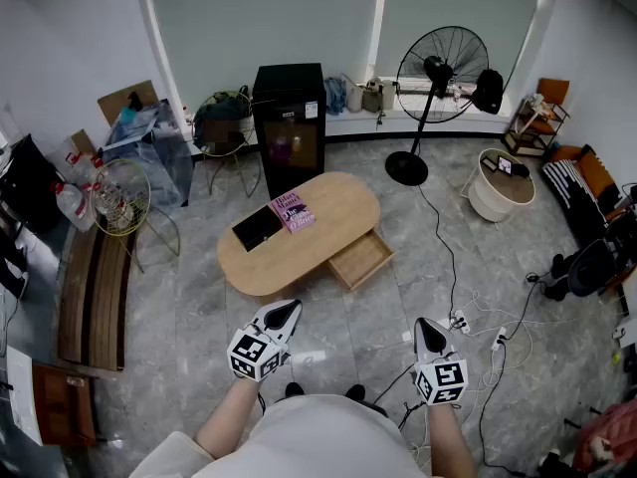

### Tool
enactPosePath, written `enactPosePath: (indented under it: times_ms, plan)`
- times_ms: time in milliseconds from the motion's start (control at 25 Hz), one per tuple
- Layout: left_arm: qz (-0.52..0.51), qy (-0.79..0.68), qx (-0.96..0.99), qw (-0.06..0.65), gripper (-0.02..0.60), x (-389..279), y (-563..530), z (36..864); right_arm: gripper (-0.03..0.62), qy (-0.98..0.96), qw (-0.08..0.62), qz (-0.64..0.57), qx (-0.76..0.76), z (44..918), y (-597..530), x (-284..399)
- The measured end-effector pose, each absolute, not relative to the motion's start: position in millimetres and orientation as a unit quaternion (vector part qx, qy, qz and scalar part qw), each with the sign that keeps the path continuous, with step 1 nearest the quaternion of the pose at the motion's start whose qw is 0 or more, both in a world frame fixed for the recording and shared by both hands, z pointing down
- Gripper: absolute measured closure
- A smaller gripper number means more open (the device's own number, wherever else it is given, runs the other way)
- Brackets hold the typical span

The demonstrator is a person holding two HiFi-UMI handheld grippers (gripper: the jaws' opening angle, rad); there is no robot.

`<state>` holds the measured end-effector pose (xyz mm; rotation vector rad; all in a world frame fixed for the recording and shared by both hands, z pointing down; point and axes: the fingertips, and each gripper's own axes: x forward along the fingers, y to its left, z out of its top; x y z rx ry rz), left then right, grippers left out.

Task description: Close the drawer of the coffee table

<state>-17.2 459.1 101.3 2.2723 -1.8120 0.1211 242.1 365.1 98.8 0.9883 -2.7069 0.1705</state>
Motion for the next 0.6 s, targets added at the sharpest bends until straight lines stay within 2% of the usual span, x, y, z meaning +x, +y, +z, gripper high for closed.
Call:
enactPosePath:
  times_ms: [600]
  plan:
    - [0.04,-0.614,0.779,0.121,0.574,-25.3,468.8,103.2,0.583,-0.927,0.124,0.055,0.35,94.0,375.8,230.4]
